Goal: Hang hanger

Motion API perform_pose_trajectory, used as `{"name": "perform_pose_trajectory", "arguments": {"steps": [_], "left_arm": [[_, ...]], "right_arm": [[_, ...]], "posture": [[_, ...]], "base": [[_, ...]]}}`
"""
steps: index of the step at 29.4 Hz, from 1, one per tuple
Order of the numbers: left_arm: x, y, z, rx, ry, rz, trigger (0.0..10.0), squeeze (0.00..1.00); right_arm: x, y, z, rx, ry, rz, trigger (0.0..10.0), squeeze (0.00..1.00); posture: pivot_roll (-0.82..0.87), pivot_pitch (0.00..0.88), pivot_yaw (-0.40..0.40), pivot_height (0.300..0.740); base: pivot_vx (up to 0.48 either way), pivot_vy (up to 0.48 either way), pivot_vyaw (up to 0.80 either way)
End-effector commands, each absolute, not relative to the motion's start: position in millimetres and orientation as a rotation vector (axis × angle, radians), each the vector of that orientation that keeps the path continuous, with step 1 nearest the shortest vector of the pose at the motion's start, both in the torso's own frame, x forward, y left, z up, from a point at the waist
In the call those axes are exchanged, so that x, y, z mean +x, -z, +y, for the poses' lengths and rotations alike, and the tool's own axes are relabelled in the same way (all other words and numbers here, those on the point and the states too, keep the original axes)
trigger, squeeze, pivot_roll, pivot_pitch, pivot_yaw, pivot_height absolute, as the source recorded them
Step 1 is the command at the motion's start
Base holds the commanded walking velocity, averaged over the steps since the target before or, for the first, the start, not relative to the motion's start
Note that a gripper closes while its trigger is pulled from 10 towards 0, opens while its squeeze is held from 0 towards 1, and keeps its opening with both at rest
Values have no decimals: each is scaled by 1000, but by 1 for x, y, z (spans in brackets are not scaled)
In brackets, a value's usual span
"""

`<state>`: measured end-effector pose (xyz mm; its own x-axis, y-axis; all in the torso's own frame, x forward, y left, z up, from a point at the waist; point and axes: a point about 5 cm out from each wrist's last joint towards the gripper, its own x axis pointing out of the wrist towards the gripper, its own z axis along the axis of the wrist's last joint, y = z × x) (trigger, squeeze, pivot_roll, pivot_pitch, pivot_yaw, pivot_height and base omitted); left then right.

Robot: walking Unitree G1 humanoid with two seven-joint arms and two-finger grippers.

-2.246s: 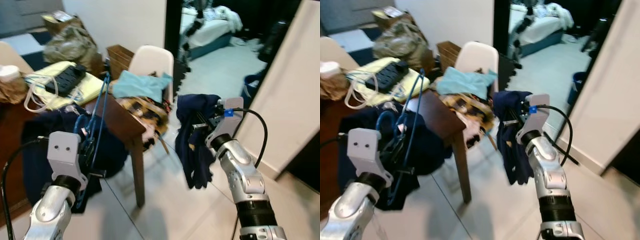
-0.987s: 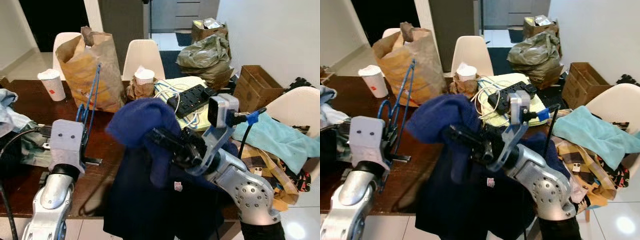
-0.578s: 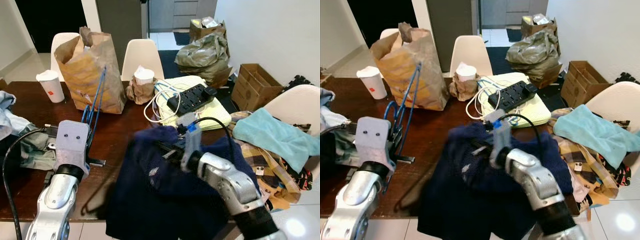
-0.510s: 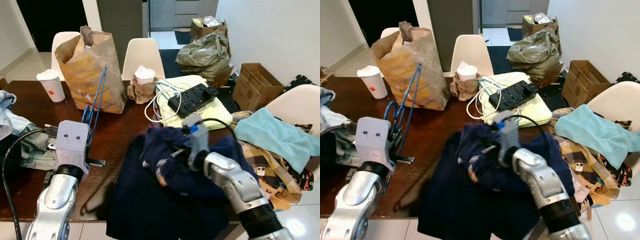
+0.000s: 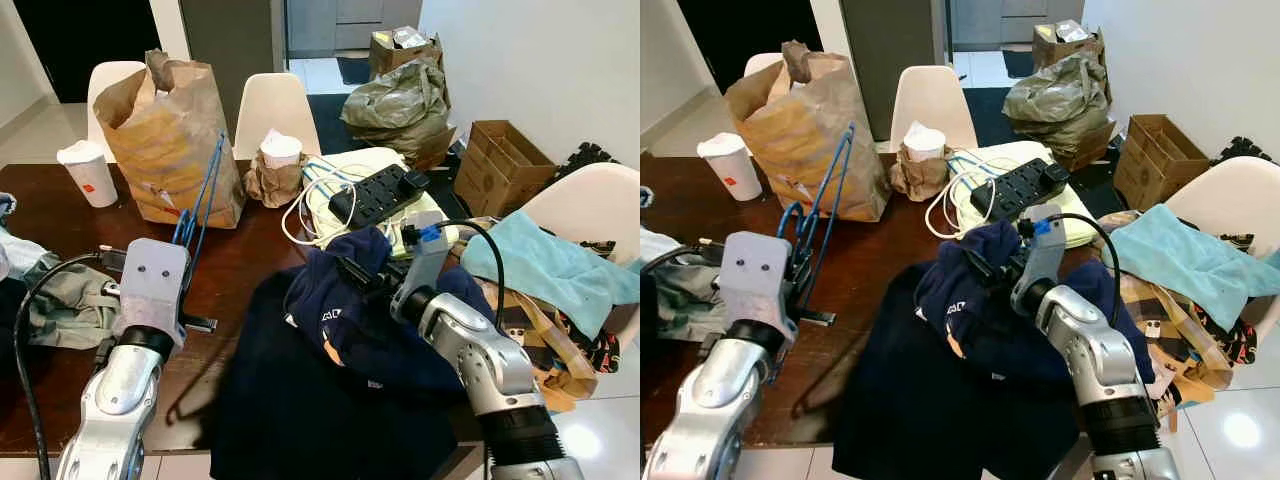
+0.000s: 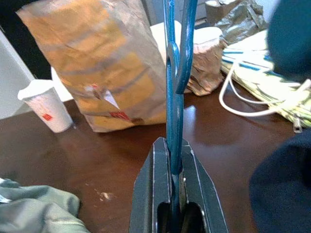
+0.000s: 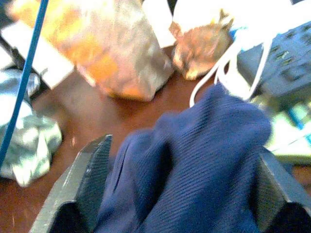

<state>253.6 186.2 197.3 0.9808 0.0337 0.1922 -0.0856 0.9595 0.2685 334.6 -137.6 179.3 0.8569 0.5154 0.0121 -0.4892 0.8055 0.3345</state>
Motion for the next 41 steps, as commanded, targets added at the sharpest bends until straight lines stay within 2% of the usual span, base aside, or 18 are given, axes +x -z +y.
{"name": "perform_pose_trajectory", "arguments": {"steps": [1,3,5,8,9,10,11,12,13,18,20,21,24,29,40,41], "left_arm": [[254,-201,193,294,-67,-183,10000,0],[254,-206,195,294,-60,-195,10000,0],[257,-219,201,258,-21,-211,10000,0],[258,-223,198,230,36,-208,10000,0],[258,-226,192,215,113,-200,10000,0],[258,-226,192,215,113,-200,10000,0],[255,-228,181,219,228,-186,10000,0],[250,-229,170,209,337,-177,10000,0],[244,-229,160,200,441,-165,10000,0],[239,-229,153,204,519,-153,10000,0],[228,-223,146,218,675,-90,10000,0],[228,-223,146,218,675,-90,10000,0],[213,-212,145,273,849,2,10000,0],[215,-209,149,287,860,40,10000,0],[214,-209,153,306,903,80,10000,0],[213,-206,156,320,922,105,10000,0]], "right_arm": [[338,-184,-146,392,-506,39,10000,1000],[341,-191,-152,456,-479,-1,10000,1000],[346,-205,-165,607,-420,-85,10000,1000],[346,-206,-166,617,-421,-95,10000,1000],[345,-205,-166,617,-427,-96,10000,902],[345,-205,-166,617,-427,-96,10000,902],[345,-204,-167,596,-432,-93,10000,106],[344,-203,-167,588,-438,-92,10000,0],[343,-203,-168,583,-458,-99,10000,0],[342,-204,-168,585,-485,-114,10000,0],[336,-216,-168,559,-596,-167,10000,0],[336,-216,-168,559,-596,-167,10000,0],[322,-238,-165,459,-819,-245,10000,0],[307,-238,-163,359,-962,-231,10000,0],[295,-233,-171,326,-1061,-211,10000,0],[287,-240,-170,331,-1148,-224,10000,0]], "posture": [[4,71,-19,740],[5,71,-21,740],[3,65,-19,740],[1,64,-18,740],[1,64,-18,740],[1,64,-18,740],[1,61,-19,740],[-1,61,-18,740],[-2,58,-18,740],[-1,58,-19,740],[4,53,-23,740],[4,53,-23,740],[0,48,-15,740],[-3,43,-11,740],[1,41,0,740],[-4,42,4,740]], "base": [[0,0,0],[0,0,0],[0,0,0],[0,0,0],[0,0,0],[0,0,0],[0,0,0],[0,0,0],[0,0,0],[0,0,0],[-195,0,0],[-390,0,0],[-449,0,0],[-480,0,0],[-480,0,0],[-405,0,0]]}}
